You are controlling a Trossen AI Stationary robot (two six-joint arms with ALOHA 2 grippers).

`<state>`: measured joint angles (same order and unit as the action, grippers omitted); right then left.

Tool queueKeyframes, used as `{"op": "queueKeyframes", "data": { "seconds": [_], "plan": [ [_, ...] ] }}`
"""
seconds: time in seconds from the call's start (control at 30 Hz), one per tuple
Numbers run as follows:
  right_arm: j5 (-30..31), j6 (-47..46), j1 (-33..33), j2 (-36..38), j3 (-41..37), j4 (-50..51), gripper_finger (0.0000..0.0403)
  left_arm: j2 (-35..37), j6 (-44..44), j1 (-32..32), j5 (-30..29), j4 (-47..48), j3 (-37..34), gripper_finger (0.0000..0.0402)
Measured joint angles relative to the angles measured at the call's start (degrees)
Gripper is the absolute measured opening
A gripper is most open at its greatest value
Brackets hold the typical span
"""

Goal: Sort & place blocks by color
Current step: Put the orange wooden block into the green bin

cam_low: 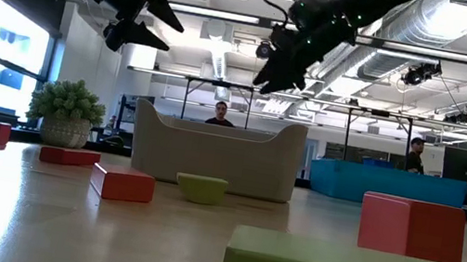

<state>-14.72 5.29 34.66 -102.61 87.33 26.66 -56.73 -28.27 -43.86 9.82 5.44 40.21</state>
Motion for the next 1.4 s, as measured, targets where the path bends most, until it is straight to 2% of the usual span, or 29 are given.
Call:
{"op": "queueKeyframes", "data": {
  "seconds": [0.37, 0.83, 0.97, 1.4],
  "plan": [
    [1.2, 8.7, -5.6, -5.7, -0.1, -6.1, 0.0216, 0.0, 0.0, 0.0, 0.0, 1.6, 0.0, 0.0241],
    [1.4, 8.7, -7.7, -14.5, -0.1, -5.9, 0.0216, 0.0, 0.0, 0.0, 0.0, 3.6, 0.0, 0.0241],
    [5.2, 10.1, -8.4, -16.1, -0.1, -5.7, 0.0216, 0.0, 0.9, 0.0, 0.1, 3.8, 0.0, 0.0241],
    [6.8, 13.4, -8.6, -19.6, -0.1, -5.4, 0.0216, 0.0, 1.0, 0.0, 0.1, 3.8, 0.0, 0.0241]
  ]
}}
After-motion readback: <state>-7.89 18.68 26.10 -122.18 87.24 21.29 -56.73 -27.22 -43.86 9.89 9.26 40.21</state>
